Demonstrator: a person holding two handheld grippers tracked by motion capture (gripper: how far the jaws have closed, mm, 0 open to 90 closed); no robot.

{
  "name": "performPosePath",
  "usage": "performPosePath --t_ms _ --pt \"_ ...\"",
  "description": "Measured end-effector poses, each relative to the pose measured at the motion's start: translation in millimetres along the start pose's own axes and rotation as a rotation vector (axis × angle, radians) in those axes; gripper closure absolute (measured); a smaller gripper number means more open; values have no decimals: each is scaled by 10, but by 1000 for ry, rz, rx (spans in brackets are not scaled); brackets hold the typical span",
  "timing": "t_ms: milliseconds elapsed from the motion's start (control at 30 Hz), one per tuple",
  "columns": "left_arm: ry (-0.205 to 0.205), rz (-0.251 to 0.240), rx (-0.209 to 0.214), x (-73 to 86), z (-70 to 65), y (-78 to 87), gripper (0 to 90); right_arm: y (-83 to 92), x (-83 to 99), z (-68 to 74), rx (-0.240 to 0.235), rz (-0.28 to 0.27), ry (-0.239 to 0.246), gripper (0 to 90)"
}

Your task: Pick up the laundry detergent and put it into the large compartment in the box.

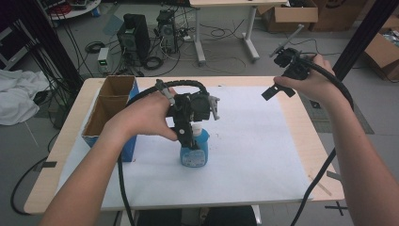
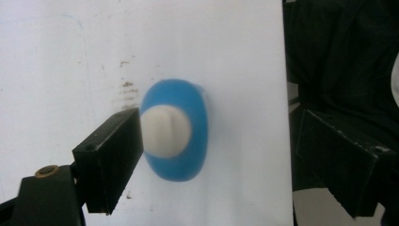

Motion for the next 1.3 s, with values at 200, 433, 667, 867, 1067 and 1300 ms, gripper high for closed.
performPosePath --t_ms 200,433,667,867,1067,1300 --pt "32 7 -9 24 77 -65 156 -18 31 -21 -5 0 -5 201" --pt "61 22 -15 73 122 -192 155 -36 41 -12 -9 -7 6 202" --pt "91 24 -12 102 148 -290 155 -58 53 -5 -12 -9 18 204" --pt "110 33 -15 143 181 -373 157 -76 63 6 -17 -10 22 206" --pt "121 37 -14 171 203 -463 157 -77 68 10 -17 -16 30 206" --pt "116 50 -5 170 207 -568 156 -98 87 5 -21 -19 32 206"
Point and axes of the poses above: each handheld gripper's, and its own axes: y roughly backward along the jaws, x roughly out of its underside, z roughly to its left, the point moved 8 cm from there along -y, roughly forward along the jaws, and after that the axes turned 4 degrees about -y, right-handed, at the moved point
